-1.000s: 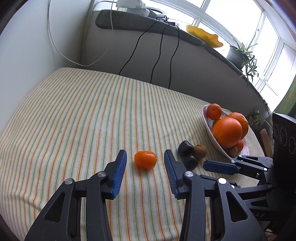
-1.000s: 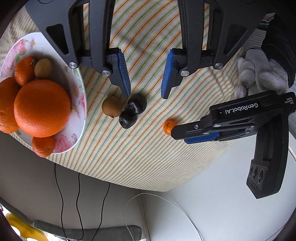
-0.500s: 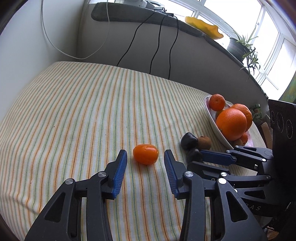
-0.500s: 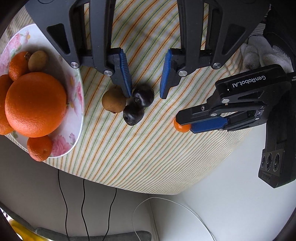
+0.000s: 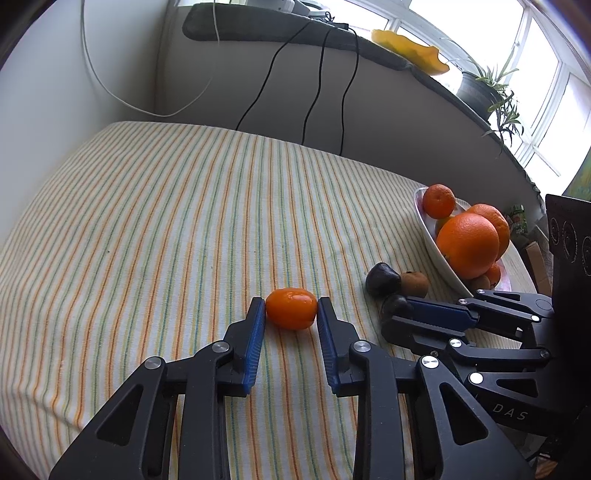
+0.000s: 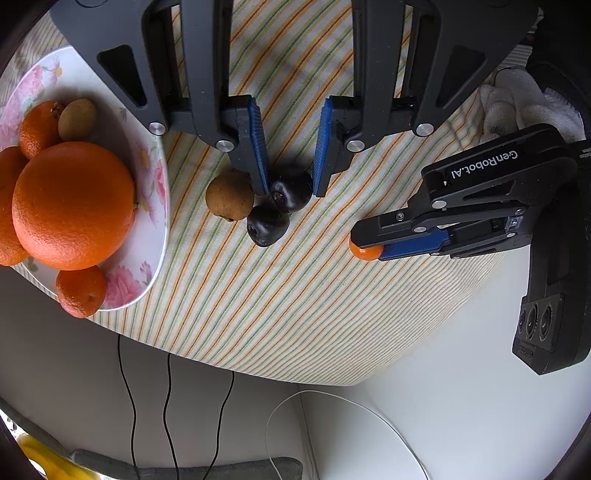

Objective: Organize fruits
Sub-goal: 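Grasp the small kumquat with the left gripper while the right gripper grasps a dark plum, then carry the kumquat and the plum over the plate with both grippers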

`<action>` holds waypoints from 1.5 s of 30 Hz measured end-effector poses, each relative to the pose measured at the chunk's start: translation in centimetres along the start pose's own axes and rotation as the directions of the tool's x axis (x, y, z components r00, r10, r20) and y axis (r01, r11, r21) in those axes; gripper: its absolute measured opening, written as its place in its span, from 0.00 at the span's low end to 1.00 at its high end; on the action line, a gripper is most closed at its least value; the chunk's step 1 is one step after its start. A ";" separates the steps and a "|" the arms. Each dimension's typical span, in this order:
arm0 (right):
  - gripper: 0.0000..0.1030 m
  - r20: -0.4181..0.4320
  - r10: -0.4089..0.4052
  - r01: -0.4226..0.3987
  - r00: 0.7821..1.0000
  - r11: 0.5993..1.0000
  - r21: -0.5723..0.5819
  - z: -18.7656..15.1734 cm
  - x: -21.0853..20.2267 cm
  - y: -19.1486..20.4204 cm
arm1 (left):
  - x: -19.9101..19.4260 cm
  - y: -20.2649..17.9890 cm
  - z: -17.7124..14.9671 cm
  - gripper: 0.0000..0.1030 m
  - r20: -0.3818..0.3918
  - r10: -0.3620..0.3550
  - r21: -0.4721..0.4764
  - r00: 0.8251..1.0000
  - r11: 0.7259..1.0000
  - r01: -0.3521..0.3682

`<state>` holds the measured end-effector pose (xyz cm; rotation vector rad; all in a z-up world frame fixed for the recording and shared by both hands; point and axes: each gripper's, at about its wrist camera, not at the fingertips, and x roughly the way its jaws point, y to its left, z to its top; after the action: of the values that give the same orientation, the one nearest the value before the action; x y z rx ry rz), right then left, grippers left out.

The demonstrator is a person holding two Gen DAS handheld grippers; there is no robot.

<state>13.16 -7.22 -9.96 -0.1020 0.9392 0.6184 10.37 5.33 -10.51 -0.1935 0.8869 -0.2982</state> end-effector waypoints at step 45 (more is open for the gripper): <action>0.24 0.159 -0.153 0.124 0.975 0.976 0.179 -6.6 -13.2 -12.5 | 2.8 -10.8 5.3 0.26 0.052 -0.127 0.120 0.991 0.985 0.120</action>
<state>9.41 -25.73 -5.79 0.0363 0.8051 0.4096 14.25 -5.54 -6.16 -0.1486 0.7972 -0.4565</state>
